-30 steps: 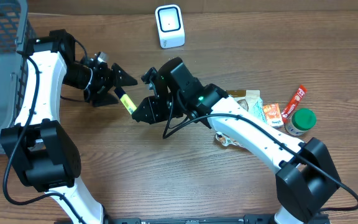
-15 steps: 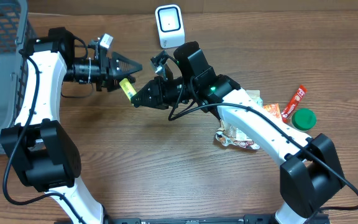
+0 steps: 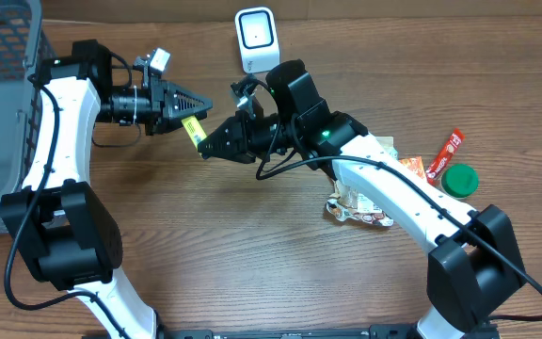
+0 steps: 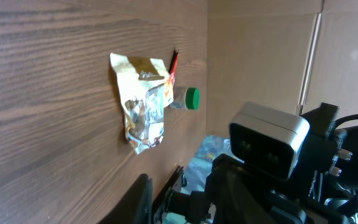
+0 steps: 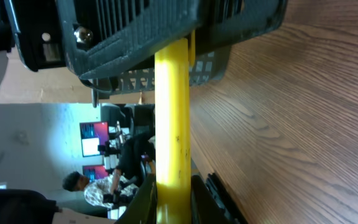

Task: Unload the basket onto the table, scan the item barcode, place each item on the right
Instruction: 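Raise the highlighter with the right gripper to the white scanner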

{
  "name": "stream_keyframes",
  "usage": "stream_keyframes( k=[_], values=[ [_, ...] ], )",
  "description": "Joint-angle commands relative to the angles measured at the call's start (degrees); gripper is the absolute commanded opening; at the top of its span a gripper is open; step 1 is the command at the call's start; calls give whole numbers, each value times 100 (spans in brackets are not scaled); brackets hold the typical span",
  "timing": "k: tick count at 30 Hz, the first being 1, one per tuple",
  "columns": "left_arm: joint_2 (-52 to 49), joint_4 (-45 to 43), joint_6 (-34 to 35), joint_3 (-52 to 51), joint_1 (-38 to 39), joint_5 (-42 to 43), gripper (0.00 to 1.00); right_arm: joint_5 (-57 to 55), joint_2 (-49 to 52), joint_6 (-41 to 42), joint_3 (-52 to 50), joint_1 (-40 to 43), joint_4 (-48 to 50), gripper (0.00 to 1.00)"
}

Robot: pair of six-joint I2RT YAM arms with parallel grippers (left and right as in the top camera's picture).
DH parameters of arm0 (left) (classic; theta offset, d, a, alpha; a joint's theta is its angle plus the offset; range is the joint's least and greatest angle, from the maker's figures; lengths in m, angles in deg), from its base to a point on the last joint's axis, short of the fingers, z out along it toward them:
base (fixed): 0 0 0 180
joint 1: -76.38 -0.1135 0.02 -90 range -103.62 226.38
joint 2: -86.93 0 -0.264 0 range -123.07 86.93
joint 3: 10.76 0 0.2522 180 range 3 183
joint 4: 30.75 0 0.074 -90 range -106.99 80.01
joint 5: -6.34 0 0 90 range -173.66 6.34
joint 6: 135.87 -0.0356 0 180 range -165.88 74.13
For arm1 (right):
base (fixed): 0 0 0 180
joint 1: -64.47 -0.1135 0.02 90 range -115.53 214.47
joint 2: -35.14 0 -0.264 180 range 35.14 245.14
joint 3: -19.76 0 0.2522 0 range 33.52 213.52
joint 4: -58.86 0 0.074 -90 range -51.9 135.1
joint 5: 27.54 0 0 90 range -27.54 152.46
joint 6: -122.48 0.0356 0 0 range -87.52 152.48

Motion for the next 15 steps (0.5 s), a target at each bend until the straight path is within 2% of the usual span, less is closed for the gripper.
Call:
stream_keyframes(
  k=[1,3,6,10,15],
  values=[
    [13,-267,63,129,2,619,27,-350,-118,435,-26,85,157,9],
    [13,-476,63,129,2,892,28,-348,-118,553,-26,85,278,9],
    [13,-953,63,129,2,1757,30,-393,-118,811,-26,160,581,8],
    [13,-1040,59,129,2,1912,31,-391,-118,852,-26,245,730,9],
    [13,-1036,61,129,2,2107,27,-520,-118,848,-26,365,732,9]
  ],
)
